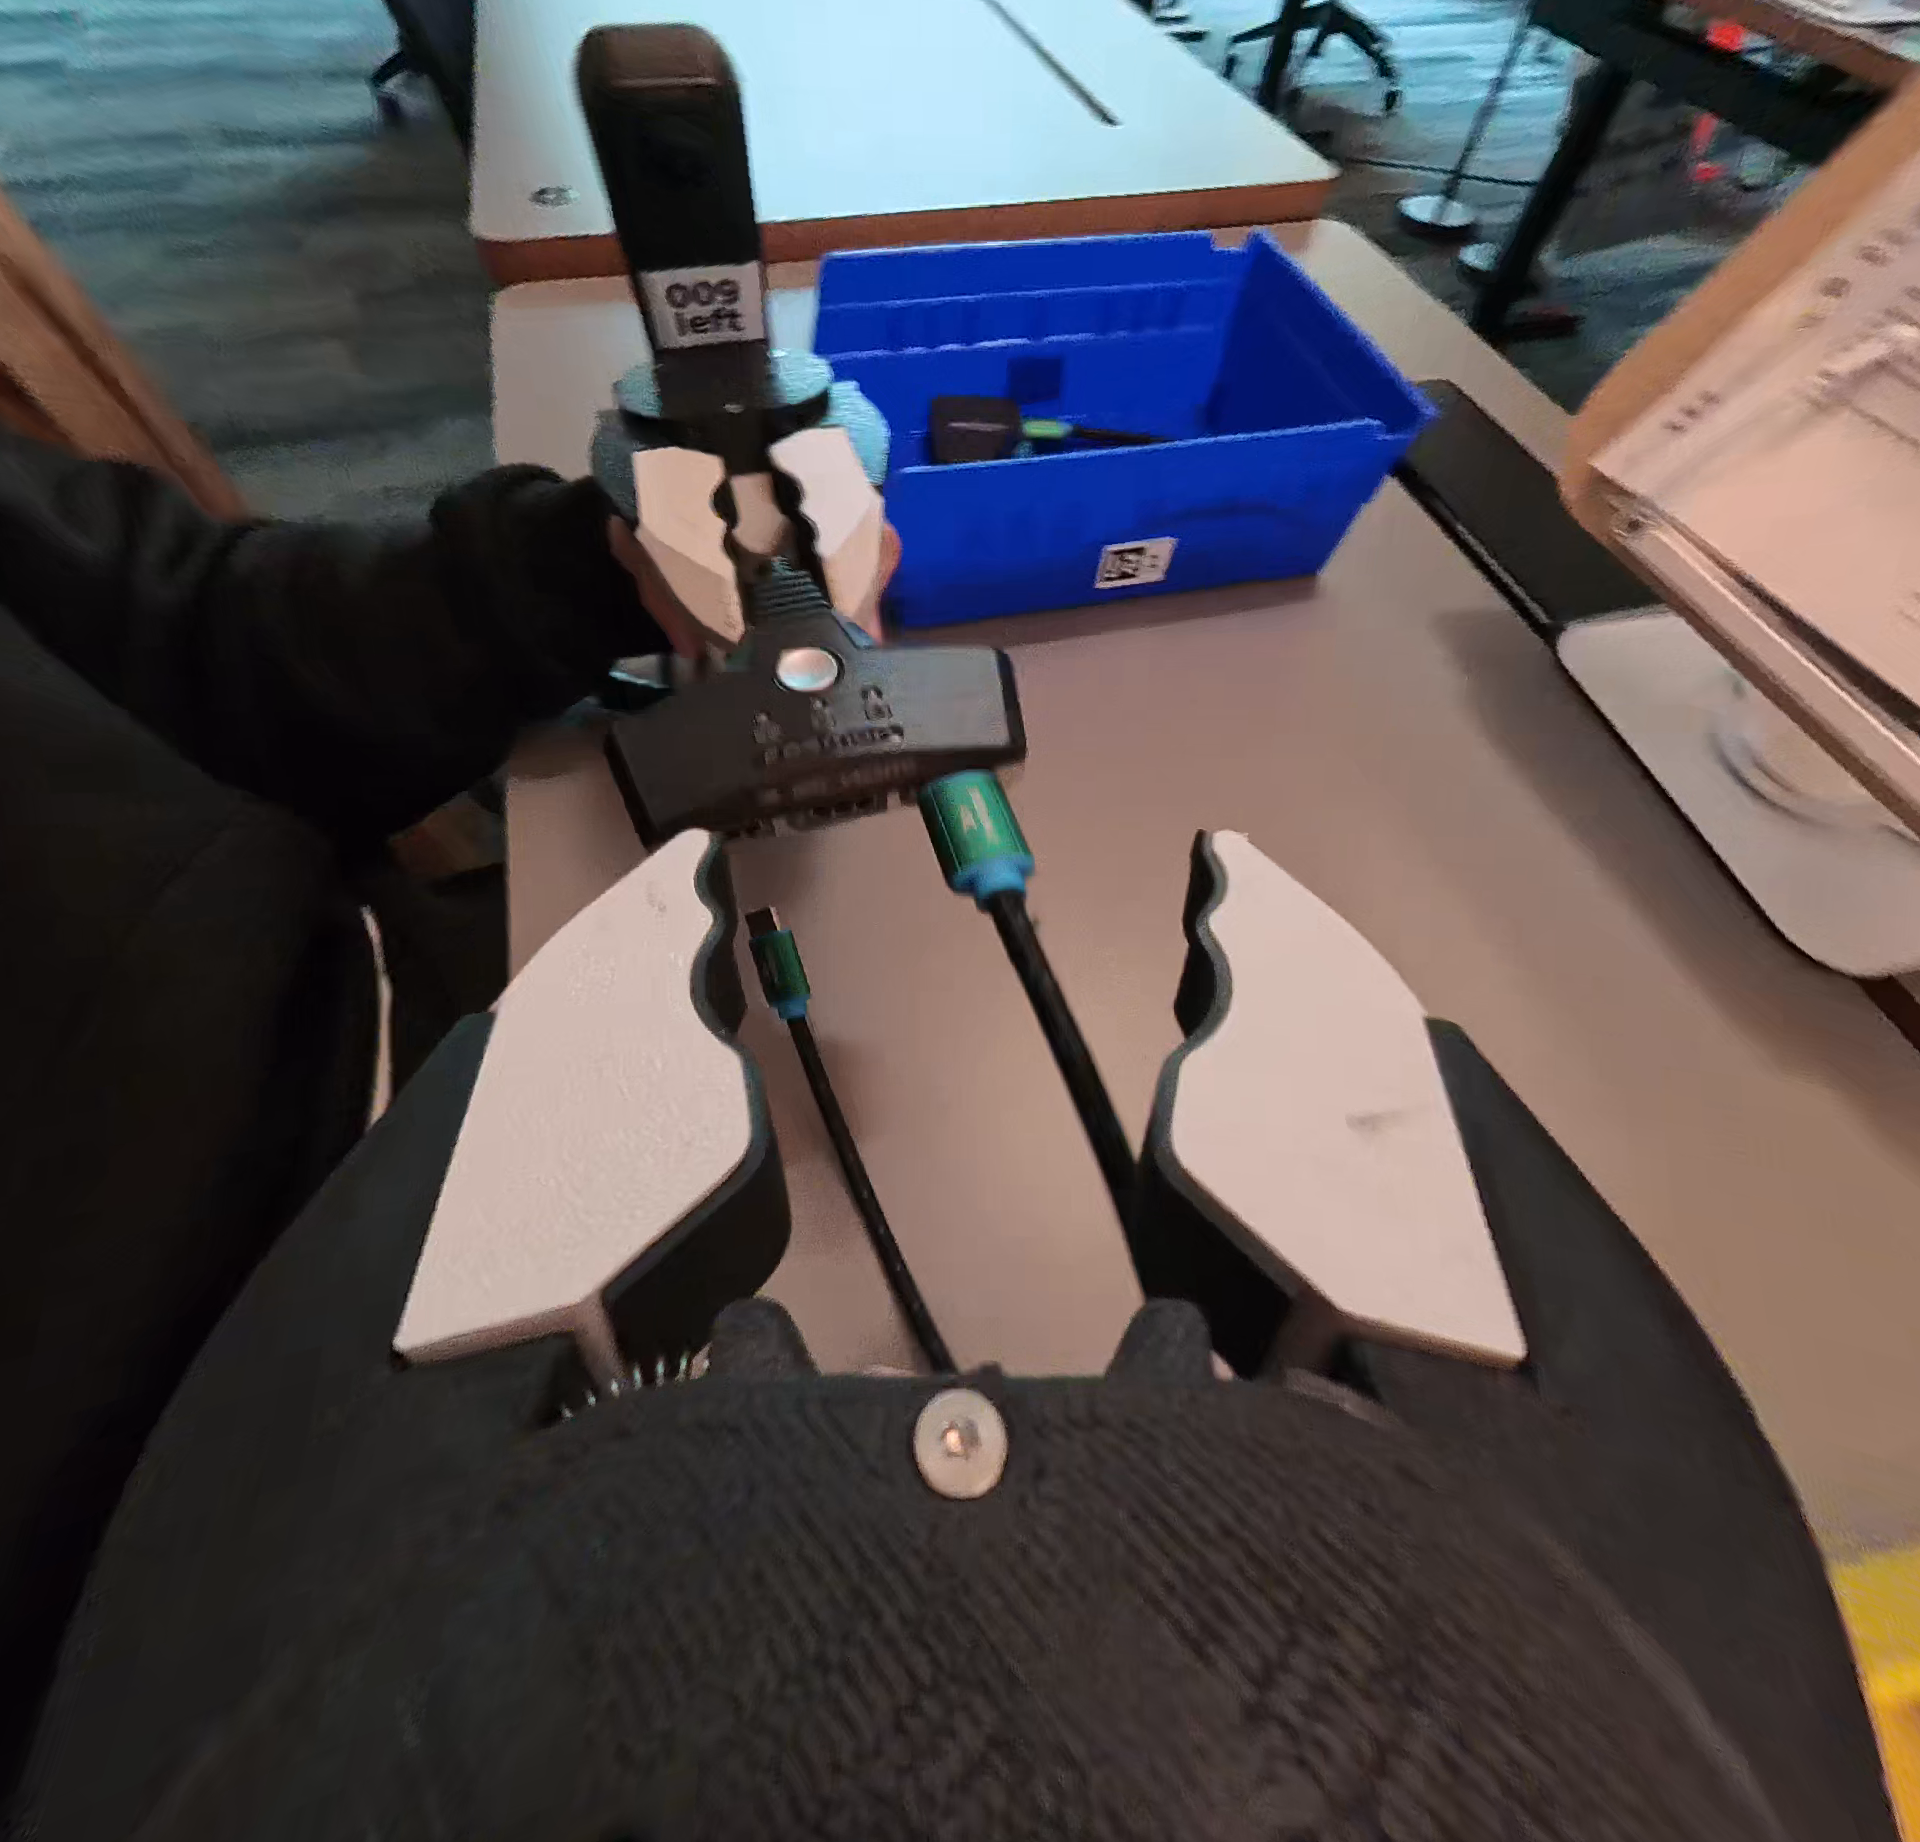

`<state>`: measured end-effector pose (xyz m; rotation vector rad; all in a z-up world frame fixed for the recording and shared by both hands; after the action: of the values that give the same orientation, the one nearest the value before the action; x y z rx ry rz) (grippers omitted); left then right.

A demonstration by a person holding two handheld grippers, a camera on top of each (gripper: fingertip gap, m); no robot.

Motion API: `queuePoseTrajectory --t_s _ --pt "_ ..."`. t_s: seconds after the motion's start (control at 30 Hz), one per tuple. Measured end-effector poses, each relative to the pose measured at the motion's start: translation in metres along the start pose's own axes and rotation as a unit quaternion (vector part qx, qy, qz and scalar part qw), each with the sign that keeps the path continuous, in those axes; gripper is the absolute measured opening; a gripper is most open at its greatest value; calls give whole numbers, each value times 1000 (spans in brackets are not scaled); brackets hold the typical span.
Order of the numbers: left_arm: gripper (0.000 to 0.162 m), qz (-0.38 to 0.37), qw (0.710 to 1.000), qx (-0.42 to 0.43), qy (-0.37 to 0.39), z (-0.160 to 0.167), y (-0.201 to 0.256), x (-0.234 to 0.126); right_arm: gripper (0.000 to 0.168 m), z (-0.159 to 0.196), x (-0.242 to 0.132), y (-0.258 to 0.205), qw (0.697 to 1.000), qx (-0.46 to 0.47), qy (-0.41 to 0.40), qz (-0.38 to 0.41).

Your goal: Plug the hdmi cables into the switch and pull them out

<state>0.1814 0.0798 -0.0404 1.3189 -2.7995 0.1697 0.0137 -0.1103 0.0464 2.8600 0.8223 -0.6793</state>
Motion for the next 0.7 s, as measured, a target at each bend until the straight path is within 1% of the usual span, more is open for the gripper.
queuePoseTrajectory --t_s 0.1,0.17,0.2,0.23,0.33,0.43,0.53,0.57,0.63,0.7 --pt "22 32 999 6 7 -3 6 3 70 -1 18 -8 999 -28 -26 -39" --pt "22 34 999 0 15 -3 6 3 62 5 26 -8 997 -33 -53 -36" --pt "22 32 999 -4 14 -2 5 2 54 8 28 -9 997 -37 -54 -38" --pt "22 33 999 -6 14 -1 4 1 42 10 29 -9 997 -39 -49 -47" --pt "22 32 999 0 15 0 3 -1 26 11 28 -8 998 -31 -14 -45" --pt "22 34 999 3 14 1 3 0 23 12 28 -7 999 -17 -16 -47" --pt "22 34 999 15 3 1 5 3 37 15 32 -8 998 -34 -52 -33" --pt "22 34 999 16 2 1 6 4 38 16 33 -8 996 -43 -68 -27" --pt "22 36 999 20 1 0 6 4 33 17 34 -9 995 -50 -84 -26" --pt "22 39 999 26 2 0 7 3 24 15 35 -9 996 -39 -84 -16"
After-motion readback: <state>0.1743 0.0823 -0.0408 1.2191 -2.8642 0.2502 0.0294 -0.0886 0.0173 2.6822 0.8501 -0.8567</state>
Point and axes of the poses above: each gripper's, where its closed fingertips meet, x out along the fingers, z out of its underside, y = z × x across the jaws, the point moved 9 cm from there along -x, back along the fingers, and after that the axes turned 5 degrees about x, right-handed, at the moved point
